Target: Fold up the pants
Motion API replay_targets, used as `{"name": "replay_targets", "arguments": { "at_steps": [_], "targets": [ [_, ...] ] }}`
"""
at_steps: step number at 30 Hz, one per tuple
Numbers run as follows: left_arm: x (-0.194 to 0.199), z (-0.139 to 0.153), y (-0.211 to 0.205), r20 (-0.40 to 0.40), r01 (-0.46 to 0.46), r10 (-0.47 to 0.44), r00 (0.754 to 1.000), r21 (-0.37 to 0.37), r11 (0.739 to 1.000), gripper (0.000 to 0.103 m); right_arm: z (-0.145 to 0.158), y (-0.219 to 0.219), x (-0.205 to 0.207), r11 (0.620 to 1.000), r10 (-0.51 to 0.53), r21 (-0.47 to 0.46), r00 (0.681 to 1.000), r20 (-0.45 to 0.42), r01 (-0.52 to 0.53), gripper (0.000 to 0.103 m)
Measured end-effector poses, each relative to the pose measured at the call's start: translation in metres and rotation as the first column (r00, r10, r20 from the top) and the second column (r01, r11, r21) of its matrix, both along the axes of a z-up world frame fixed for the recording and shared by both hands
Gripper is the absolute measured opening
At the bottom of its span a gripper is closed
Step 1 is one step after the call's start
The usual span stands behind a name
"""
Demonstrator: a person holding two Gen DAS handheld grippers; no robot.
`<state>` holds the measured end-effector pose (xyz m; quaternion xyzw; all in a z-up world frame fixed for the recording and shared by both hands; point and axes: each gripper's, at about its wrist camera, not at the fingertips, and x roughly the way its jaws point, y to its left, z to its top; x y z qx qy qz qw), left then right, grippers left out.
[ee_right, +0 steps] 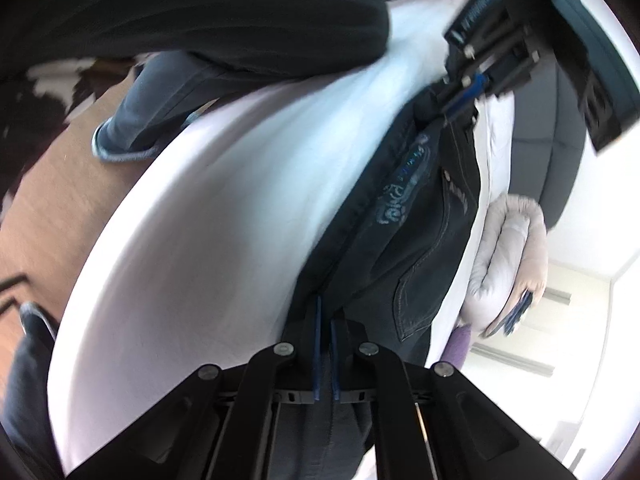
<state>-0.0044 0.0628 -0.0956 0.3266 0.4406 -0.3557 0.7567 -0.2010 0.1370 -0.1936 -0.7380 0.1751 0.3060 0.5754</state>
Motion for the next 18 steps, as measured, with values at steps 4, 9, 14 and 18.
{"name": "replay_targets", "arguments": {
  "at_steps": [4,9,14,18],
  "targets": [
    [-0.007,0.029,0.009,0.039,-0.046,0.047,0.998,-0.024,0.999,0.012,0.0,0.004,0.003,0.998,-0.043,0.04,0.999,0.014,0.042,0.007],
    [0.001,0.074,0.006,0.044,-0.144,0.159,0.986,-0.244,0.959,0.011,-0.007,0.011,0.002,0.996,-0.068,0.068,0.996,0.056,0.064,0.008],
    [0.032,0.046,-0.045,0.003,-0.25,0.258,0.966,-0.247,0.936,0.012,0.003,0.016,-0.004,0.962,-0.178,0.234,0.972,0.153,0.139,0.055],
    [0.059,-0.016,-0.077,-0.181,-0.388,0.356,0.917,-0.184,0.903,0.011,0.052,-0.009,-0.006,0.796,-0.351,0.519,0.936,-0.025,0.312,0.102]
  ]
}}
